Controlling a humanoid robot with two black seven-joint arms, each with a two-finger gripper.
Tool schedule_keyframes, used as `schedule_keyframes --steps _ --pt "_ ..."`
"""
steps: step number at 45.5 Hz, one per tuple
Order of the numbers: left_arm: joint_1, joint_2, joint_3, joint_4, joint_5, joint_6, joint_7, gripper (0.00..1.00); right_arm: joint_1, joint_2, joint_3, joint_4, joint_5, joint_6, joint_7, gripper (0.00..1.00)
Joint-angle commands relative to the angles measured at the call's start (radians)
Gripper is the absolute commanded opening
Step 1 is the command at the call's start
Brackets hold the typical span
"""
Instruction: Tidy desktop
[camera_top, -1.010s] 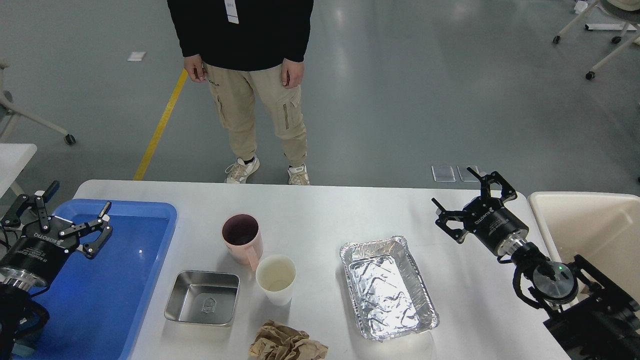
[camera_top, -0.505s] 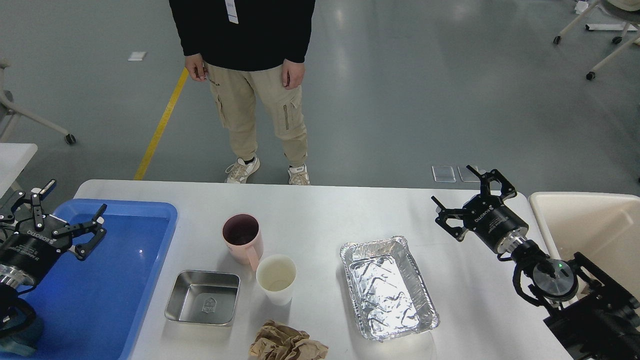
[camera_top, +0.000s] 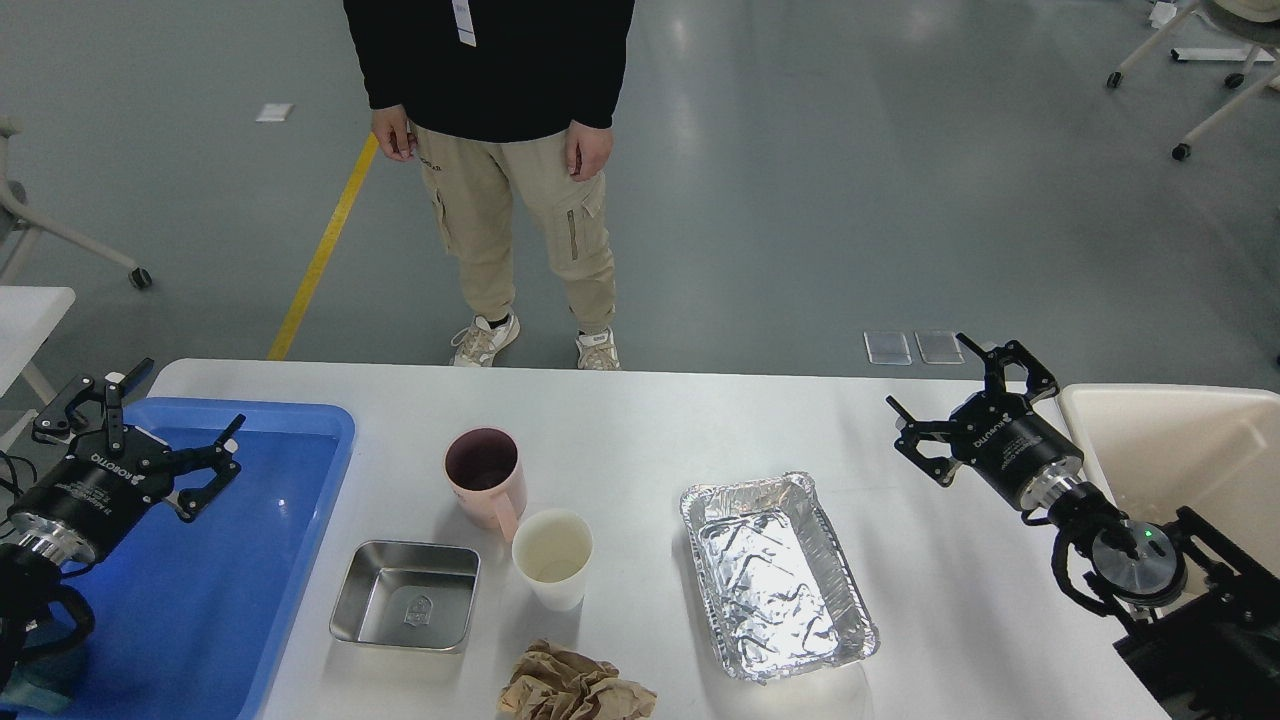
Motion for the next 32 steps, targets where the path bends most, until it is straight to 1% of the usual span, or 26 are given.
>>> schedule_keyframes --steps 1,32 --pt "-0.020 0.003 0.026 0.000 0.007 0.000 0.000 0.98 -0.006 -0.002 0.000 0.002 0.000 0.001 0.000 1.00" --pt "-0.021 0.002 0.046 0.000 0.030 0.000 0.000 0.98 -0.026 -0.020 0.000 0.011 -0.003 0.007 0.000 1.00"
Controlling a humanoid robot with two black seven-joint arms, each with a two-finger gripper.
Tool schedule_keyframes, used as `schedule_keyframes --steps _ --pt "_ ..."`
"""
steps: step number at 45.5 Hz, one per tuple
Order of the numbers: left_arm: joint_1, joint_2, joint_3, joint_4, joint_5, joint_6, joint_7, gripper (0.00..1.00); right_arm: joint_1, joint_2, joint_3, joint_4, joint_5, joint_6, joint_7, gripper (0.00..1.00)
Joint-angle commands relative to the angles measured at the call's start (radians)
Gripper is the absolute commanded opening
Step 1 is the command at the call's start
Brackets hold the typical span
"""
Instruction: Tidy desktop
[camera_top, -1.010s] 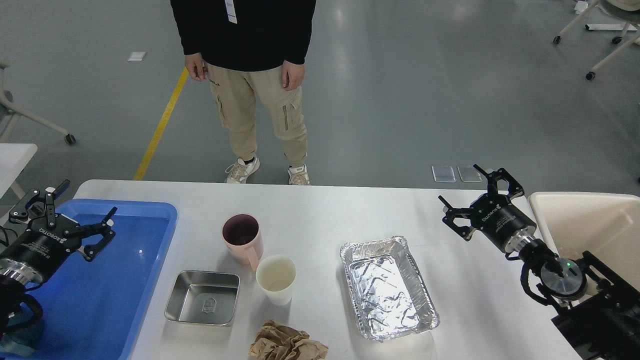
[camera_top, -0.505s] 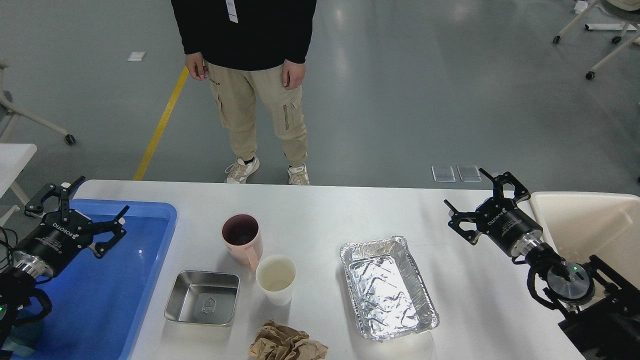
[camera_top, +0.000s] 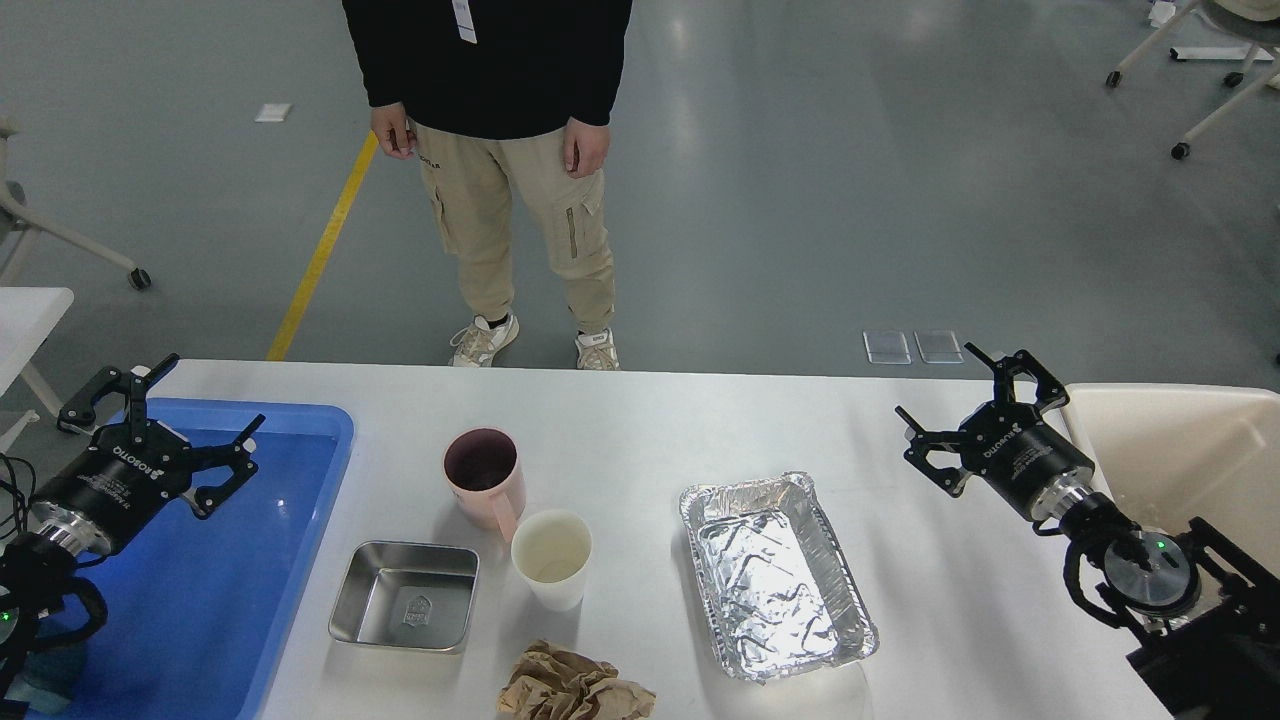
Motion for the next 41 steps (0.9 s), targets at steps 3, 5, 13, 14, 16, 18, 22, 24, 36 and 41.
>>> schedule_keyframes --steps 3,5,13,14,16,18,22,24,36,41 --pt "0.000 0.000 0.005 0.000 0.000 0.011 0.000 0.98 0.001 0.002 0.000 -0.002 0.000 0.000 0.000 1.00" --pt "-0.001 -0.002 0.005 0.000 0.000 0.030 0.000 0.98 0.001 0.003 0.000 -0.003 0.000 0.000 0.000 1.00" --pt "-0.011 -0.006 0.005 -0.002 0.006 0.051 -0.017 0.98 0.002 0.012 0.000 -0.003 -0.005 0.000 0.001 1.00" --pt "-0.011 -0.006 0.005 -0.002 0.008 0.047 -0.020 0.98 0.002 0.012 -0.002 -0.005 -0.009 0.000 0.000 1.00" --pt "-0.011 -0.008 0.000 0.000 0.012 0.046 -0.021 0.98 0.002 0.014 0.000 -0.006 -0.020 0.000 0.000 1.00" --pt "-0.015 -0.006 -0.001 0.000 0.021 0.047 -0.021 0.98 0.002 0.020 -0.002 -0.006 -0.026 -0.002 0.001 1.00" --pt "-0.024 -0.009 -0.007 0.000 0.054 0.050 -0.031 0.98 0.004 0.031 -0.002 -0.008 -0.026 -0.002 0.001 1.00" --pt "-0.029 -0.012 -0.009 -0.002 0.069 0.055 -0.040 0.98 0.004 0.031 -0.002 -0.006 -0.026 -0.003 0.001 1.00" --pt "-0.057 -0.014 -0.014 -0.015 0.233 0.055 -0.051 0.98 0.007 0.028 -0.002 -0.003 -0.028 -0.003 0.001 1.00" --pt "-0.054 -0.014 -0.035 -0.015 0.255 0.058 -0.063 0.98 0.013 0.031 -0.002 -0.005 -0.028 -0.002 0.001 1.00"
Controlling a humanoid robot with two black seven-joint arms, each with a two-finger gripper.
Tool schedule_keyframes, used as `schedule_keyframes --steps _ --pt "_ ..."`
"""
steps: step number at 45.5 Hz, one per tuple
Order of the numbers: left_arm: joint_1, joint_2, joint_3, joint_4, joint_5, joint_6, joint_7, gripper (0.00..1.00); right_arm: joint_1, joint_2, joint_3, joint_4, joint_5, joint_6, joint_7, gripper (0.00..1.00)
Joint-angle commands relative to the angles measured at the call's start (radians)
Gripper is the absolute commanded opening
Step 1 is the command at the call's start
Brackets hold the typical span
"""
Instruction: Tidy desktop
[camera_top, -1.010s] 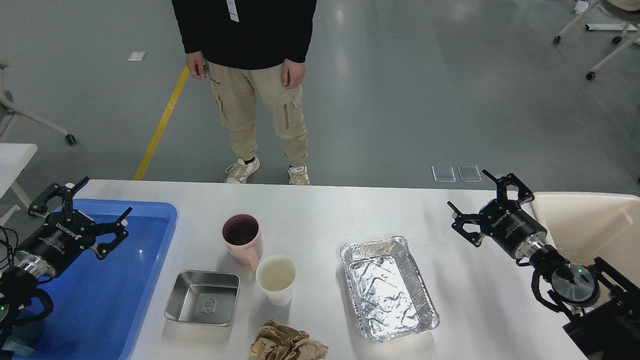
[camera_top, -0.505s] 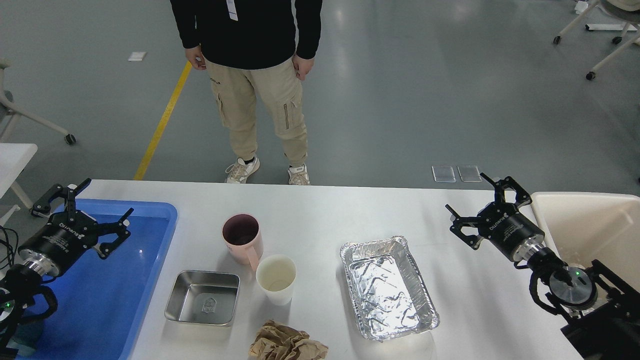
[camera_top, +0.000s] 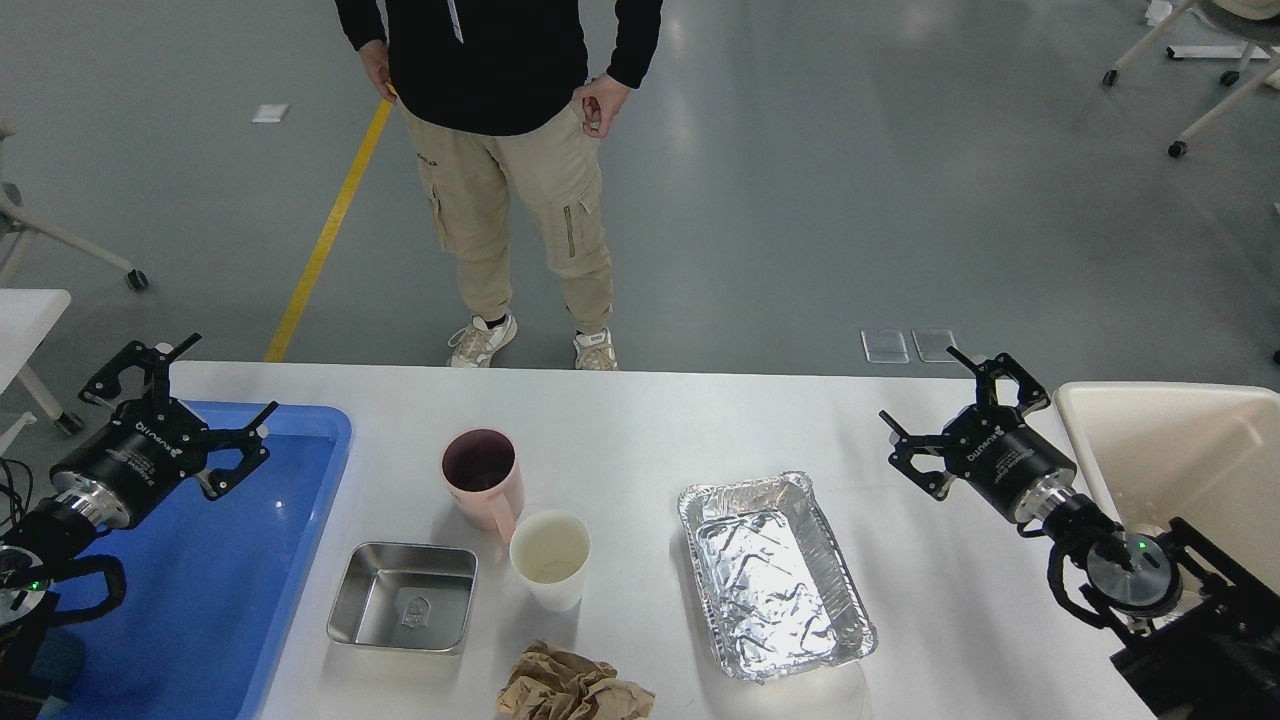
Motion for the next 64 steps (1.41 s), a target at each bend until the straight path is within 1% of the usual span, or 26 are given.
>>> schedule_keyframes --steps 1,10,13,17,20,24,29,39,43,48,53,58,64 --pt "0.004 0.004 -0.027 -0.001 0.034 0.000 -0.011 0.98 0.007 0.003 -0.004 -0.004 -0.002 0.002 -0.002 1.00" --pt "0.004 0.010 -0.034 -0.008 0.028 -0.008 0.000 0.98 0.010 0.012 -0.028 -0.005 -0.005 -0.002 0.000 1.00" --pt "0.006 0.016 -0.025 -0.013 0.028 0.006 -0.004 0.98 0.010 0.014 -0.030 -0.007 -0.005 0.000 0.000 1.00" --pt "0.045 0.050 -0.001 -0.031 0.039 0.006 0.009 0.98 0.010 0.012 -0.030 -0.005 -0.005 0.000 0.000 1.00" --pt "0.085 0.106 0.054 -0.080 0.042 -0.002 0.015 0.98 0.010 0.012 -0.030 -0.005 -0.005 0.000 0.000 1.00" --pt "0.099 0.183 0.113 -0.123 0.043 0.008 0.029 0.98 0.010 0.014 -0.031 -0.002 -0.005 0.000 0.000 1.00" --pt "0.139 0.295 0.128 -0.140 0.066 0.008 0.042 0.98 0.010 0.014 -0.034 -0.001 -0.005 0.000 0.000 1.00" --pt "0.242 0.593 0.190 -0.243 0.083 -0.003 0.048 0.98 0.006 0.026 -0.034 -0.001 -0.006 0.003 0.000 1.00" --pt "0.269 0.685 0.193 -0.278 0.085 0.002 0.049 0.98 0.001 0.027 -0.036 0.002 -0.006 0.005 0.000 1.00" --pt "0.276 0.778 0.191 -0.308 0.112 0.017 0.063 0.98 0.000 0.027 -0.036 0.002 -0.006 0.005 0.000 1.00" --pt "0.276 0.808 0.191 -0.314 0.141 0.046 0.065 0.98 -0.005 0.027 -0.036 0.009 -0.006 0.005 0.000 1.00" --pt "0.279 0.812 0.193 -0.357 0.186 0.072 0.066 0.98 -0.016 0.026 -0.036 0.021 -0.006 0.003 0.000 1.00" --pt "0.303 0.818 0.187 -0.401 0.313 0.074 0.065 0.98 -0.025 0.015 -0.036 0.025 -0.006 0.005 0.000 1.00"
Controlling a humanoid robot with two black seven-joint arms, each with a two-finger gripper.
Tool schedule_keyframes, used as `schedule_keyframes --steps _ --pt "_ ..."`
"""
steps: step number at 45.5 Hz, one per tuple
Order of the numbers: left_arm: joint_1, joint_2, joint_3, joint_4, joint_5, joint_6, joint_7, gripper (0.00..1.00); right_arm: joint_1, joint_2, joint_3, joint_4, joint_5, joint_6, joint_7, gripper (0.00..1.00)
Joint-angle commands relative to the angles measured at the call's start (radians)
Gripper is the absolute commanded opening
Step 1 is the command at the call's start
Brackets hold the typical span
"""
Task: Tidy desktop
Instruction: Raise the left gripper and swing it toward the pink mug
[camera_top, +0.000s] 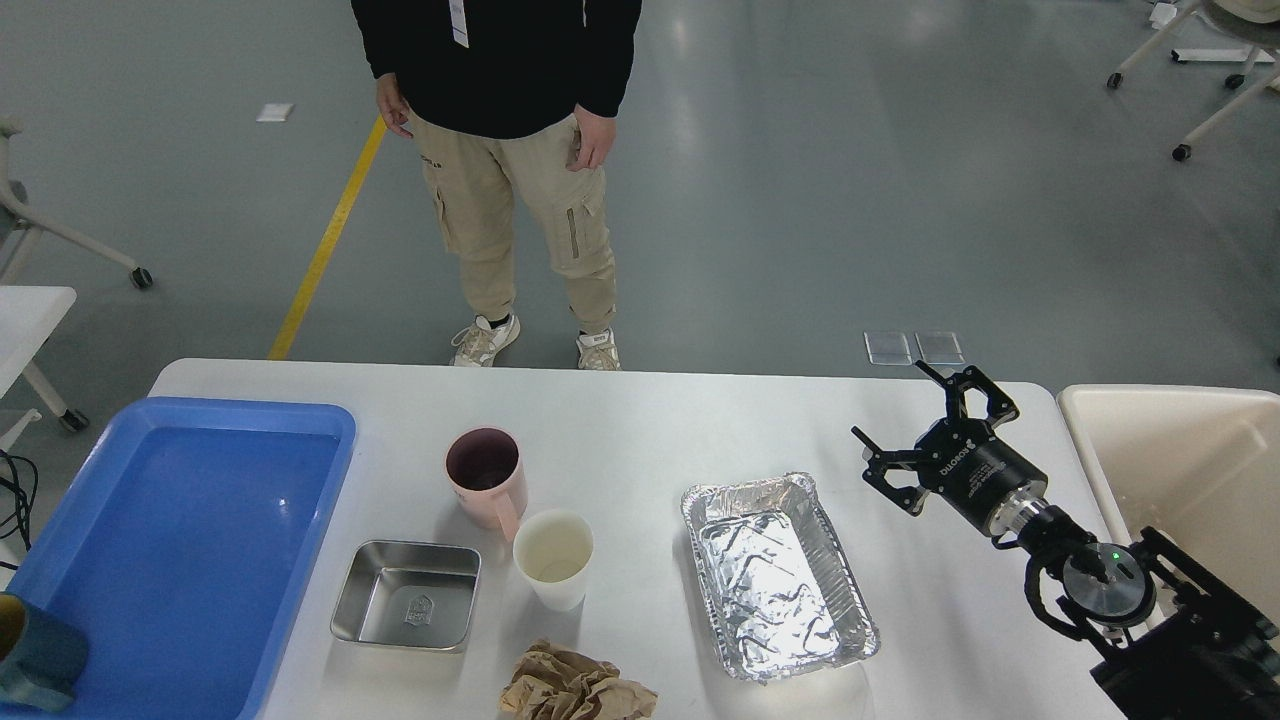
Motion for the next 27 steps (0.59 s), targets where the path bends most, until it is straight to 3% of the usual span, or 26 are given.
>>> schedule_keyframes --steps 1,27 --pt "0.020 0.004 -0.006 -0.032 0.109 0.004 -0.001 0.98 -0.007 -0.009 0.000 0.003 -0.002 0.000 0.000 1.00" --pt "0.040 -0.036 -0.090 -0.046 0.132 -0.001 -0.018 0.98 -0.025 -0.035 0.002 0.014 0.000 -0.001 0.000 1.00"
